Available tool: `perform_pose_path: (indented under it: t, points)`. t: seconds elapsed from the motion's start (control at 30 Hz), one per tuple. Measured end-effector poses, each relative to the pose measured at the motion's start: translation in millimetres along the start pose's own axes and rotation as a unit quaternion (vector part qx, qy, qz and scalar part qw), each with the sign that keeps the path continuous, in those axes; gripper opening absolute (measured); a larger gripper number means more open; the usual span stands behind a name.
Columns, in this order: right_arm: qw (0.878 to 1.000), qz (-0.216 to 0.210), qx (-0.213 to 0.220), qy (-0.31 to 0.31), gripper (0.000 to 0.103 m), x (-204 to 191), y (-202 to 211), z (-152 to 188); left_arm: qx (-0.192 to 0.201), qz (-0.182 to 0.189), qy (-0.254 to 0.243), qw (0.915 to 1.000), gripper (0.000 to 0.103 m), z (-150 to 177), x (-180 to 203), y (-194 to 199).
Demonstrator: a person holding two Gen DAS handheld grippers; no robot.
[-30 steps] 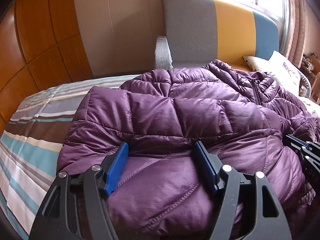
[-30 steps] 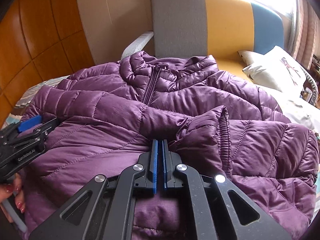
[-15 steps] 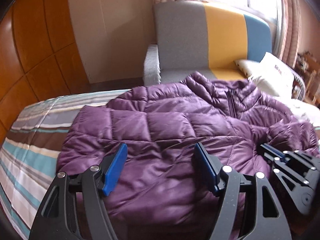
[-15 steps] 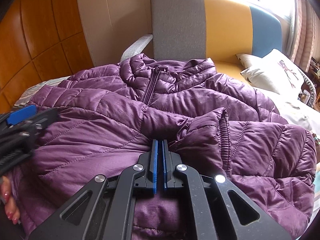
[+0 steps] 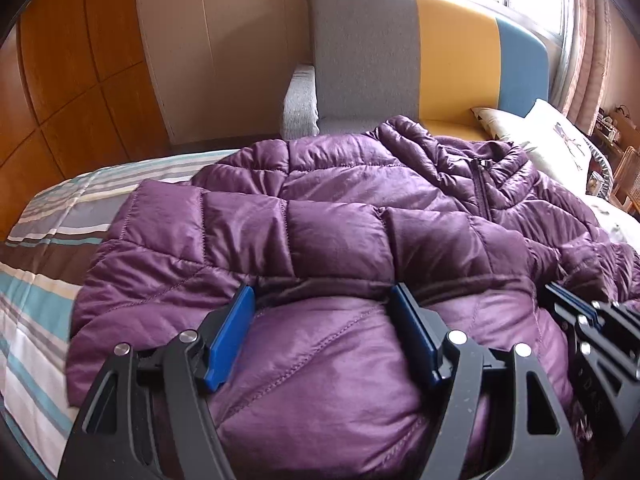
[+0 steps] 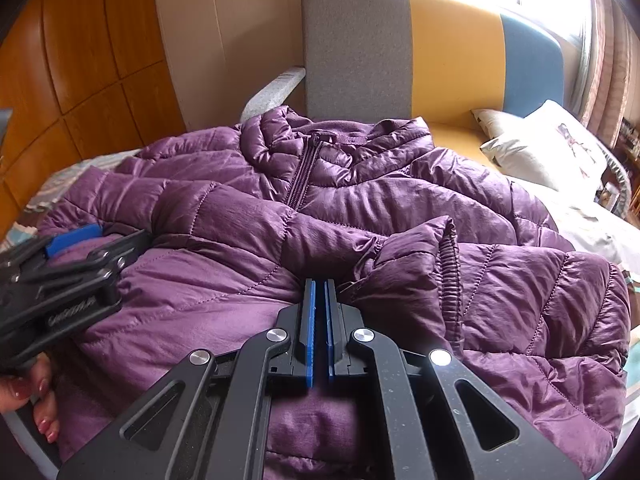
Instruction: Fold large clothes
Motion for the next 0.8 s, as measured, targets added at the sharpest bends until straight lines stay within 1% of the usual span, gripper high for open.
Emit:
perform_pose_path:
  t: [0.07, 0.13, 0.27, 0.37, 0.47, 0.57, 0.67, 0.7, 0.73, 0.77, 0.8]
  points:
    - [1.0, -0.019, 0.007, -0.009, 0.003, 4.7, 10.8, -0.1, 0.005, -0.002, -0.005, 1.0, 0.072, 5.4, -5.4, 12.8]
    - [0.999, -0.024, 0.013, -0.02, 0.003, 12.2, 24.9, 3.7, 0.012, -0.006, -0.01, 0.9999, 0.076, 10.8, -10.4, 24.4]
    - [0.999, -0.017, 0.015, -0.025, 0.003, 23.8, 44.7, 16.5, 0.025, -0.02, -0.014, 0.9994, 0.079, 27.0, -28.0, 44.9]
    - [0.999, -0.009, -0.001, -0.036, 0.003, 32.1, 40.1, 24.9, 0.018, -0.027, -0.015, 0.9994, 0.082, 35.3, -38.0, 38.6]
    - [0.999, -0.007, -0.019, -0.037, 0.003, 35.6, 25.0, 31.3, 0.007, -0.014, -0.007, 0.9999, 0.084, 43.2, -40.2, 26.2]
    - [0.999, -0.002, -0.028, -0.038, 0.003, 37.2, 19.5, 30.4, 0.001, -0.014, -0.011, 0.9998, 0.084, 42.9, -39.6, 24.8]
    - [0.999, -0.005, -0.03, -0.04, 0.003, 37.5, 30.4, 31.0, 0.004, -0.016, -0.016, 0.9997, 0.085, 47.4, -39.5, 36.7]
    - [0.999, -0.014, -0.023, -0.045, 0.003, 38.4, 39.8, 32.3, 0.009, -0.016, -0.016, 0.9997, 0.091, 50.2, -40.7, 43.1]
    - [0.998, -0.023, -0.018, -0.05, 0.005, 38.6, 47.4, 35.1, 0.017, -0.019, -0.013, 0.9996, 0.097, 55.4, -43.7, 52.4]
    - [0.998, -0.03, -0.017, -0.052, 0.008, 37.8, 53.5, 38.7, 0.021, -0.021, -0.012, 0.9995, 0.1, 58.7, -45.2, 57.2]
    - [0.998, -0.034, -0.019, -0.052, 0.015, 38.0, 60.6, 43.7, 0.023, -0.021, -0.015, 0.9994, 0.1, 64.4, -46.9, 63.1]
Point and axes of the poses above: each gripper's, at about its wrist camera, not at the fingertips, and y roughly against the way its jaws point, x to its right, z to its underside, the point moved 9 cm from there along -y, roughly the way its jaws point, and after that the axes turned 11 degrees about -x, right-handed, at the moved point
